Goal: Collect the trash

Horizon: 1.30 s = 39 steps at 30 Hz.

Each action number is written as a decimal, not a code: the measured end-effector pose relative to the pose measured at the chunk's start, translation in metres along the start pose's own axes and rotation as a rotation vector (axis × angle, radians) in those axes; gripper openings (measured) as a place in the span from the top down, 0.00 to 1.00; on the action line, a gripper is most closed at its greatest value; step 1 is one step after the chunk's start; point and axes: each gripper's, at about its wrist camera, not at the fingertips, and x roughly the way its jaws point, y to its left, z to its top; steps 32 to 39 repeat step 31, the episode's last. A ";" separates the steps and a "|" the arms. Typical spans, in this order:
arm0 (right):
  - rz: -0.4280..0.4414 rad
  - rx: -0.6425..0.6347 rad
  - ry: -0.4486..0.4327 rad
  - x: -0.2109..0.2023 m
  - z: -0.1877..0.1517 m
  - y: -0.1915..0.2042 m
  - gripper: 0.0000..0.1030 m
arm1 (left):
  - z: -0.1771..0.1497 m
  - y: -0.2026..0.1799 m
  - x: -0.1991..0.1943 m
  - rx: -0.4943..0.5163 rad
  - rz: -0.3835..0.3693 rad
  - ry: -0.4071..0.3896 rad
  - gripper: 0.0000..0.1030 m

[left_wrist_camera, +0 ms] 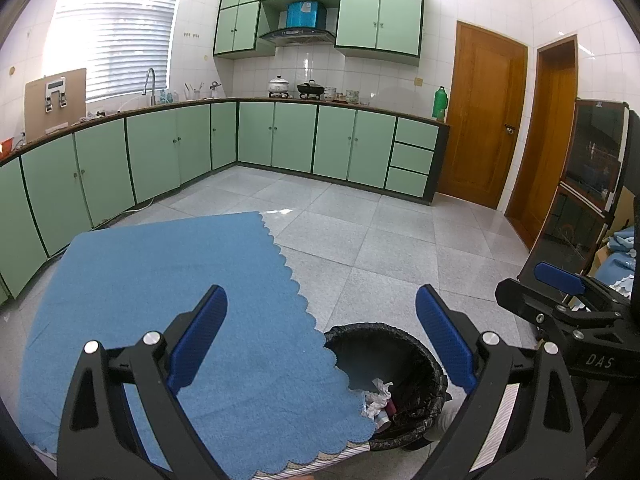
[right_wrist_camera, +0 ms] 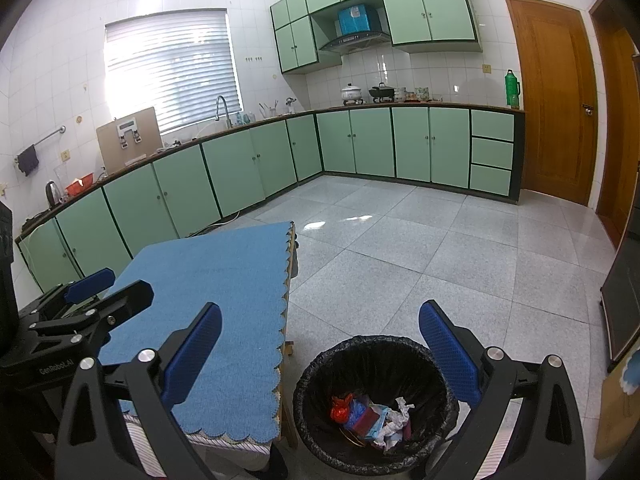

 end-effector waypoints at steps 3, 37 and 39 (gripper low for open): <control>0.001 0.000 0.000 0.000 0.000 0.000 0.06 | 0.000 0.000 0.000 0.000 0.000 0.000 0.10; 0.004 0.003 0.017 0.009 -0.005 -0.003 0.06 | -0.005 0.002 0.006 -0.007 -0.001 0.016 0.10; 0.004 0.003 0.017 0.009 -0.005 -0.003 0.06 | -0.005 0.002 0.006 -0.007 -0.001 0.016 0.10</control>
